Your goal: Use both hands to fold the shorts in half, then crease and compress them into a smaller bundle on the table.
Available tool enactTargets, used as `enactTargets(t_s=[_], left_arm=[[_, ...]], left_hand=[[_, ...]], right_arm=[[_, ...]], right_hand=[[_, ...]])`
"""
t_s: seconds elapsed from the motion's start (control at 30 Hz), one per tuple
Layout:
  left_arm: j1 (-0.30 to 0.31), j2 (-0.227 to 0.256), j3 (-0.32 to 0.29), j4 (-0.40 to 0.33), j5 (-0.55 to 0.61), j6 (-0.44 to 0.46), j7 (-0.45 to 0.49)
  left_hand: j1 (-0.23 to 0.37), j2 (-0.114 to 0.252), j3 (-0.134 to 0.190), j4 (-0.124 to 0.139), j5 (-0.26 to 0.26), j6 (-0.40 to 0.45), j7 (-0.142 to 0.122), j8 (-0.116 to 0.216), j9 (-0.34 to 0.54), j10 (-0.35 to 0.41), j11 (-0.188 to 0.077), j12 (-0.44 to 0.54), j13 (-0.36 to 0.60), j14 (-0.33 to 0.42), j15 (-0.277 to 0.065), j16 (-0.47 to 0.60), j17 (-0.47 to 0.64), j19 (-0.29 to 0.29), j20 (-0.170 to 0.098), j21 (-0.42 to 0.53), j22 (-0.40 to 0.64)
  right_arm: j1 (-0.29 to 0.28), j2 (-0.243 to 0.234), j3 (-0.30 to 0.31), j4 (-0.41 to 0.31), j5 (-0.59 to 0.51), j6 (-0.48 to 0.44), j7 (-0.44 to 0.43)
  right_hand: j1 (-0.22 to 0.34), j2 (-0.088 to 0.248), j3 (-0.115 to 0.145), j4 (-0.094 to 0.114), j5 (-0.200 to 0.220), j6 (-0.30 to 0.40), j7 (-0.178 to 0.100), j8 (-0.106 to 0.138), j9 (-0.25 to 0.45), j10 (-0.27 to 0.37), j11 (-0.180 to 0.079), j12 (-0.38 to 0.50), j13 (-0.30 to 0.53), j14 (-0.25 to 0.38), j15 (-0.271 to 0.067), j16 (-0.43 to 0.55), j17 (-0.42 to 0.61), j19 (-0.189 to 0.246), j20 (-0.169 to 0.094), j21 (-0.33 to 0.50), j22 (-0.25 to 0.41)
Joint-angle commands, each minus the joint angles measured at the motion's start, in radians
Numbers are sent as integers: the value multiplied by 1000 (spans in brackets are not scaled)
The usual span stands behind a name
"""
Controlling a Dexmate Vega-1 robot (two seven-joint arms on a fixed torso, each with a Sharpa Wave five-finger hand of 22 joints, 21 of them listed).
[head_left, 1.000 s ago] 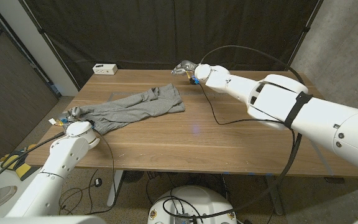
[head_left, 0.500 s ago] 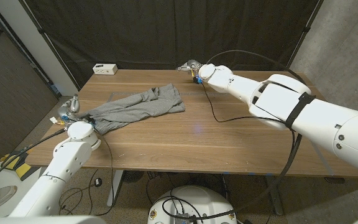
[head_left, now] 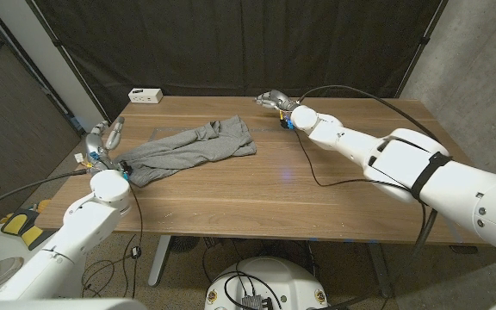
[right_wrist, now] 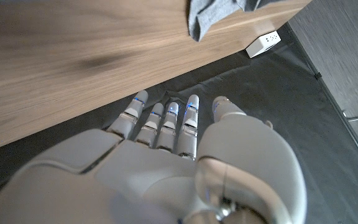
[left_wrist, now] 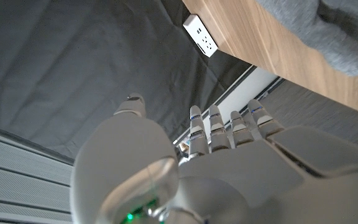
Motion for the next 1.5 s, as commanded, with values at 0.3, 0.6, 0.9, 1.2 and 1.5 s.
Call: enactTargets(t_s=[0.3,0.6,0.9,1.2,1.5], left_arm=[[142,156,-41,-203,151,261,-111],[183,219,-67,-287,195,424,-179],[198,279,-78,-339,228,552,-254],[208,334,-87,-357,243,605,-337],[202,378,-72,-381,257,678,-390]], left_hand=[[-5,-17,-19,-28,15,-124,-12,-7,-25,-85,11,-18,2,-79,23,-7,1,-60,4,-27,2],[-1,-31,-29,-42,20,-173,-21,-5,-33,-114,13,-17,2,-99,26,-3,1,-85,3,-38,1],[11,-50,-38,-60,28,-204,-21,-2,-37,-132,15,-14,2,-115,33,-1,2,-92,4,-43,0],[44,-90,-56,-91,51,-220,-9,8,-42,-128,7,-4,-1,-88,22,12,1,-74,16,-39,-3],[51,-116,-75,-101,70,-194,15,19,-44,-102,16,7,-4,-90,24,10,1,-77,22,-44,-5]], right_arm=[[-235,-245,73,-669,-338,-30,-97],[-283,-297,76,-806,-498,-58,-104],[-304,-305,69,-855,-606,-90,-88],[-322,-307,61,-895,-675,-120,-69],[-341,-315,49,-927,-728,-139,-52]], right_hand=[[-3,2,19,-8,3,-38,-22,-3,1,-19,-13,0,3,6,-25,1,-3,24,-5,13,2],[-8,-2,27,-11,1,-81,-46,-7,0,-33,-28,-2,1,6,-43,-7,-10,31,-15,14,1],[-18,-9,33,-13,1,-106,-66,-3,-1,-48,-43,-4,-2,-3,-62,-19,-19,28,-19,11,-1],[-29,-11,37,-13,1,-141,-92,-6,-3,-61,-57,-6,-6,-10,-71,-29,-28,15,-23,4,-2],[-36,-11,39,-10,1,-144,-93,-2,-4,-62,-60,-5,-7,-11,-68,-32,-31,11,-23,2,-3]])
